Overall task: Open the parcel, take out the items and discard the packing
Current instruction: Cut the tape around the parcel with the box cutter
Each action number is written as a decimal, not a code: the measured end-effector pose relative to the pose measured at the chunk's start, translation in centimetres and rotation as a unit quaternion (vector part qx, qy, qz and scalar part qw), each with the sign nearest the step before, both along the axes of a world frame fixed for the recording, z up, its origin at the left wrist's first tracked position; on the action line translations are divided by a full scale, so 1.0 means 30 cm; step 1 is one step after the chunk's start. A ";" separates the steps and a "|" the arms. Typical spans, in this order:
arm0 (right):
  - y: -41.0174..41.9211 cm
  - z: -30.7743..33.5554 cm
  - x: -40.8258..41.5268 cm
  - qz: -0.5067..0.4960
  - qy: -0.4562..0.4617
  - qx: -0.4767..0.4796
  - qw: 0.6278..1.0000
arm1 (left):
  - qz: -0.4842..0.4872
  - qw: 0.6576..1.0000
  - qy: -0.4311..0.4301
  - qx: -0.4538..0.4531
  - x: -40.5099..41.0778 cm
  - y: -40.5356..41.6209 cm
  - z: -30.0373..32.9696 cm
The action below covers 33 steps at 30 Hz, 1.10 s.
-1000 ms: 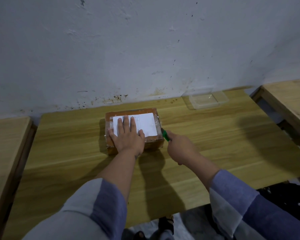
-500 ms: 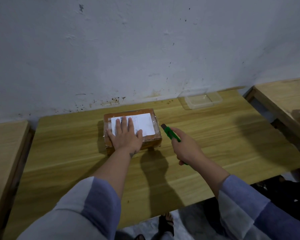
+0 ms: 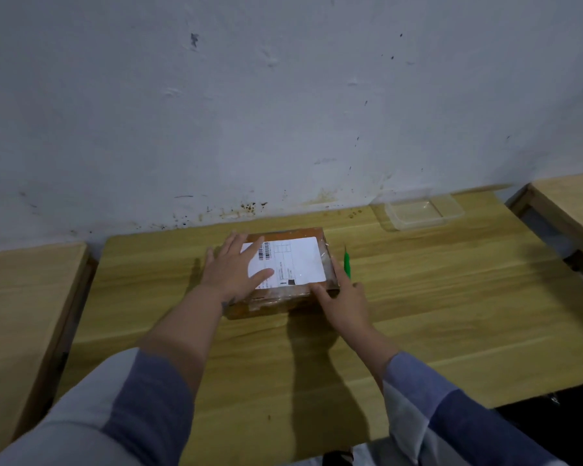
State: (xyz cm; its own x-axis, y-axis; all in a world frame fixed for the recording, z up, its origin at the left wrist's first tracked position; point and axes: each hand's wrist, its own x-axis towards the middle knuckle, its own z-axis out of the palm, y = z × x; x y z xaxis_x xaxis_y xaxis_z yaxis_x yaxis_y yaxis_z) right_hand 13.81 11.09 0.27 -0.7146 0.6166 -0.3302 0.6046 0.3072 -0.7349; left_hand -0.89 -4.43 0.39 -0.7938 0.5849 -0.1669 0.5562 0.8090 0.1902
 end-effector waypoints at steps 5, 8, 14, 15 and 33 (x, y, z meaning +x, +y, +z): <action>0.004 -0.070 -0.037 -0.070 0.033 -0.059 0.995 | -0.051 0.998 -0.007 -0.035 -0.071 0.085 0.005; 0.031 -0.087 -0.068 -0.096 0.054 -0.083 0.990 | -0.064 0.996 0.008 -0.059 -0.109 0.112 0.004; 0.162 -0.069 -0.187 -0.154 0.087 -0.079 0.981 | -0.017 1.000 0.001 -0.026 -0.087 0.147 -0.027; 0.187 -0.064 -0.212 -0.148 0.085 -0.082 0.982 | -0.006 1.000 -0.001 -0.016 -0.074 0.150 -0.033; 0.274 -0.029 -0.214 -0.111 0.103 -0.126 0.980 | 0.167 0.986 0.002 0.014 0.064 0.248 -0.059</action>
State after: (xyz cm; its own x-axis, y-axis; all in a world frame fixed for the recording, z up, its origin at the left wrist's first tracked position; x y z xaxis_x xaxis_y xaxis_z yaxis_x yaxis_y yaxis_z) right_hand 7.39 19.33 -0.62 -0.6395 0.6819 -0.3550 0.4668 -0.0225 -0.8841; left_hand 1.02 3.01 -1.37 -0.9439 0.2942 -0.1501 0.2597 0.9419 0.2132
